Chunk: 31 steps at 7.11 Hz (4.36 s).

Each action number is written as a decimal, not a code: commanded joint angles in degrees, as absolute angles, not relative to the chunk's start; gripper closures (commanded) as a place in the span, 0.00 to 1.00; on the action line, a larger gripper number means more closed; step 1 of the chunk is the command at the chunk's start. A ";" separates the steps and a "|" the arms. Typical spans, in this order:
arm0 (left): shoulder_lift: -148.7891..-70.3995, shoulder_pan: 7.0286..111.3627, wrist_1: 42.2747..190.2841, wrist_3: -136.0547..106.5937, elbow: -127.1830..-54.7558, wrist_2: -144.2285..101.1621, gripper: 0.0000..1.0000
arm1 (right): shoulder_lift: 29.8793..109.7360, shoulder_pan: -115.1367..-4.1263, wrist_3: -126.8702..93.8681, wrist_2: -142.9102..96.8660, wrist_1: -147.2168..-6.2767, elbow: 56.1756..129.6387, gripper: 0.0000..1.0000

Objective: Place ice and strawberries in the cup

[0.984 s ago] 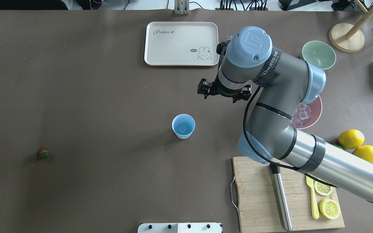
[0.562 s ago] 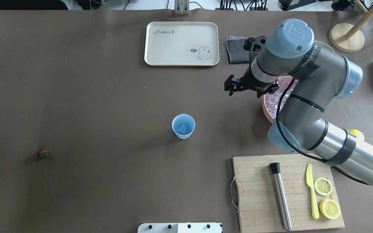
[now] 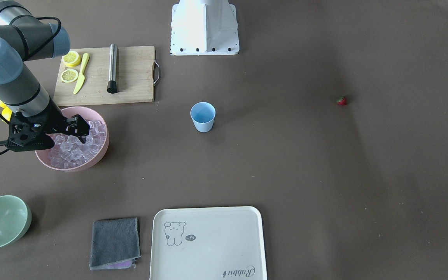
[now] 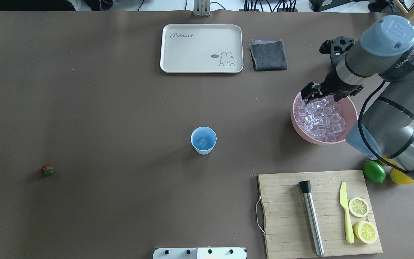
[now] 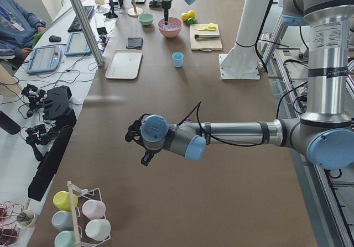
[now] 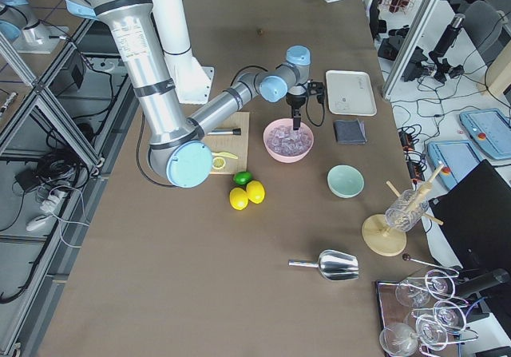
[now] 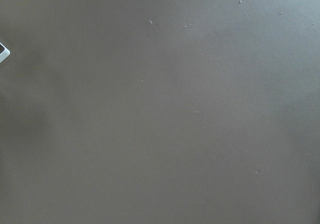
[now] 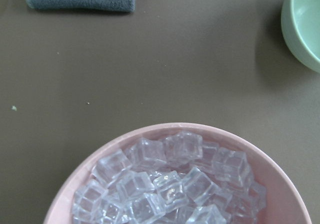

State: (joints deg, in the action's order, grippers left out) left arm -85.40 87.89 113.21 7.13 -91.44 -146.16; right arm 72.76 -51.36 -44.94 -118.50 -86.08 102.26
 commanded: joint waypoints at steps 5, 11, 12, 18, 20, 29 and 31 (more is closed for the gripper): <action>-84.81 87.89 114.52 7.03 -91.49 -146.25 0.01 | 76.20 -49.93 -46.57 -118.30 -80.16 100.99 0.39; -84.90 87.89 114.61 7.03 -91.49 -146.08 0.01 | 76.20 -50.88 -31.14 -118.48 -80.24 99.15 0.54; -84.90 87.89 114.61 7.03 -91.49 -146.16 0.01 | 76.11 -50.98 -30.50 -118.48 -80.24 98.62 0.54; -84.90 87.89 114.61 7.03 -91.49 -146.16 0.01 | 75.94 -49.84 -32.52 -118.30 -80.16 98.44 0.56; -84.82 87.89 114.61 7.03 -91.49 -146.16 0.01 | 75.94 -49.83 -32.61 -118.39 -80.07 99.05 0.96; -84.90 87.89 114.52 7.03 -91.49 -146.25 0.01 | 56.10 -39.42 -73.48 -114.56 -91.93 103.45 1.00; -84.81 87.89 114.52 7.03 -91.41 -146.25 0.01 | 48.04 -31.85 -85.29 -107.17 -92.89 98.47 1.00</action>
State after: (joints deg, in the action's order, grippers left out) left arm -84.85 87.89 114.52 7.03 -91.44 -146.25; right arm 53.28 -36.55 -77.80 -111.60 -92.16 101.67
